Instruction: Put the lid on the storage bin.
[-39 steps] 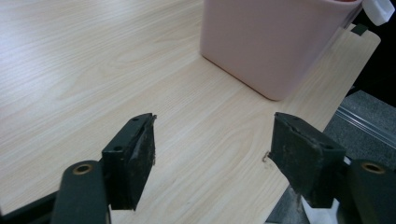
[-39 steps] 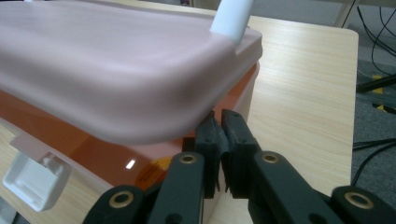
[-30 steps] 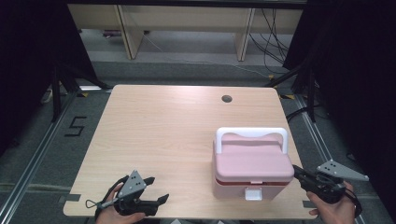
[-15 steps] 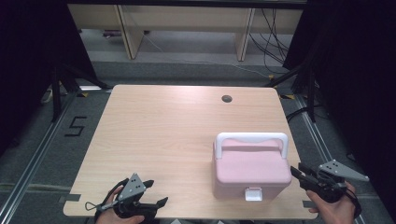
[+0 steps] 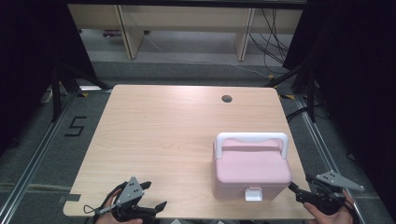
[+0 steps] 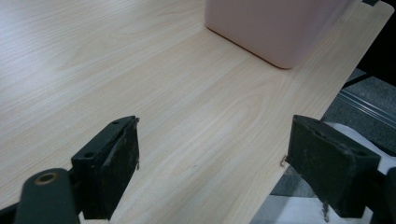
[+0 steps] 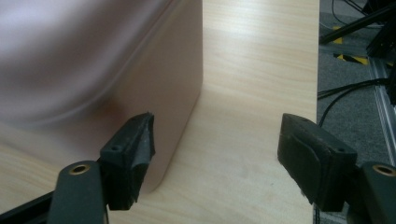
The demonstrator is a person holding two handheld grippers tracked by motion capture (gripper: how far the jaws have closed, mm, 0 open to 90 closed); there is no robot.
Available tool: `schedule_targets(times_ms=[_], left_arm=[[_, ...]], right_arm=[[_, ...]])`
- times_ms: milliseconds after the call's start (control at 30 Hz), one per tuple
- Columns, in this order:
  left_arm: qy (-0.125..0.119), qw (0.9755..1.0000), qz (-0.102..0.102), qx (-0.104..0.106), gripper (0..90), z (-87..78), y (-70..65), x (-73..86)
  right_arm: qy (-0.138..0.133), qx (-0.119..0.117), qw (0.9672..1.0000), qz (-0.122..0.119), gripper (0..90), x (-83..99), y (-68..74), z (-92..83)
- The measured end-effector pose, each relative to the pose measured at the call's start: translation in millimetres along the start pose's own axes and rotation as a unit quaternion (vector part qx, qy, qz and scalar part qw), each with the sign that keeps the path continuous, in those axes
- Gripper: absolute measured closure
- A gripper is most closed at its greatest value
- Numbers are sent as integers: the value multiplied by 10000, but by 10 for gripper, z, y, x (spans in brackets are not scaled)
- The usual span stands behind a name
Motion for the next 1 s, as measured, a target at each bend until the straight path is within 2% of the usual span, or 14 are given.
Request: schedule_targets(times_ms=[133,167,367,400,433,600,633,667,733,767,800,900,967,1000], left_arm=[[37,9997,228,-77,157,-26,15,27],[-36,9998,175,-5,157,-29,-3,21],[-106,9998,165,-58,156,-58,5,50],[-65,9997,191,-106,156,-63,12,61],[-45,9997,233,-118,156,-64,20,79],[-23,9995,289,-110,157,-70,12,108],[-44,9995,296,-109,157,-68,11,108],[-39,9995,294,-116,157,-67,9,112],[58,9991,385,-148,157,-75,18,128],[29,9993,340,-141,157,-61,7,130],[-16,9995,281,-138,157,-51,-6,131],[61,9994,330,-110,157,-47,-11,142],[105,9989,415,-165,157,-46,3,150],[103,9990,409,-162,157,-44,1,151]], right_arm=[[33,66,9999,-143,257,63,-3,22],[102,33,9999,21,257,87,35,23],[178,27,9997,-183,257,203,44,66],[217,-6,9998,-38,257,221,79,62],[194,33,9995,-236,257,233,49,68],[335,-38,9994,-78,254,317,101,69],[289,-4,9993,-238,254,321,74,74],[404,-20,9992,-45,249,350,113,66],[396,43,9988,-297,247,369,81,78],[438,-1,9989,-159,247,387,112,76],[425,-4,9986,-304,247,402,92,84],[483,-14,9986,-202,246,447,116,85],[485,32,9981,-367,246,457,80,87],[573,44,9981,-236,243,489,96,92]])
Point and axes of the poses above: each handheld gripper's, and its own axes: z roughly forward along the jaws, x roughly out of its underside, y roughly to its left, the point moved 8 cm from there along z, roughly forward along the jaws, and after that the axes turned 12 degrees about -z, right-handed, at the moved point
